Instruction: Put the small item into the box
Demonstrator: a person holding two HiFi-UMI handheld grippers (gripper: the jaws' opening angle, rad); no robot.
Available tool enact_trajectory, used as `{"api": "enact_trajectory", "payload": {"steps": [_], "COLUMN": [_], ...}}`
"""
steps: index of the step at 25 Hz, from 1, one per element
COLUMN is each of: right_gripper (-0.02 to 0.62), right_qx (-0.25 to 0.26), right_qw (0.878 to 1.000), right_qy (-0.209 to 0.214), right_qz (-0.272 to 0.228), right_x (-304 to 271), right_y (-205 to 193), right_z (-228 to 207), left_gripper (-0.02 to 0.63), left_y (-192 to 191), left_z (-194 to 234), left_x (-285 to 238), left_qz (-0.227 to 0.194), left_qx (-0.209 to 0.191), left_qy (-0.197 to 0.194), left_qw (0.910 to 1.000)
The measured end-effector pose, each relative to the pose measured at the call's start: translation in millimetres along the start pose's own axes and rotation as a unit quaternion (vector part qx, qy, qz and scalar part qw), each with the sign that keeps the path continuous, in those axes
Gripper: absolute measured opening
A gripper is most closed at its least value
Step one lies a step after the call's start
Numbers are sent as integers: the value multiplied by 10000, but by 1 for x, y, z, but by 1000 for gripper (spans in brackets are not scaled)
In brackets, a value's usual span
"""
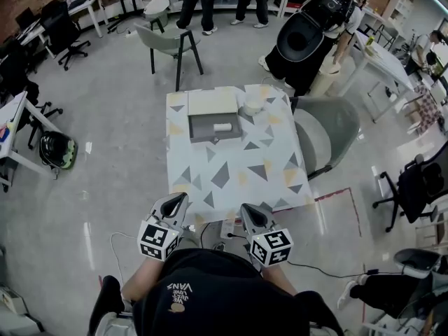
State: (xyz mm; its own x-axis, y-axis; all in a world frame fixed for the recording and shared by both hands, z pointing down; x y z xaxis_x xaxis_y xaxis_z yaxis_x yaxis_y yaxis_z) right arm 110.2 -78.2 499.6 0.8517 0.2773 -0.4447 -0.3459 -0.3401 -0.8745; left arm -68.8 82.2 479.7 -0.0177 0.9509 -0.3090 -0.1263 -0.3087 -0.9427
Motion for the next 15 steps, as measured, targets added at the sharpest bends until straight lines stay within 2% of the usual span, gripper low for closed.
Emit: {"api": "enact_trajectory", "payload": {"steps": [15], "right_gripper": [-1], "right_qx": [99], "right_qw": [9999], "right_qy": [-47], "right_qz": [-25], "right_x": [-6], "right_y": [9], "right_z": [4], "left_gripper": [6], "left_y": [3], "left_z": [9], "left_x": [-1], "left_qz": [-31], "left_qx": [25], "left_qy": [-102], "left_qw": [9999]}}
Point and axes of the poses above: the fingertips, and each gripper's own axes: x backward along the fingers, z to its left, y out of its top, the point moved 7 cm from there along x, backward along the fingers, and after that the axes turned 11 degrees about -y, right-handed, at the moved point
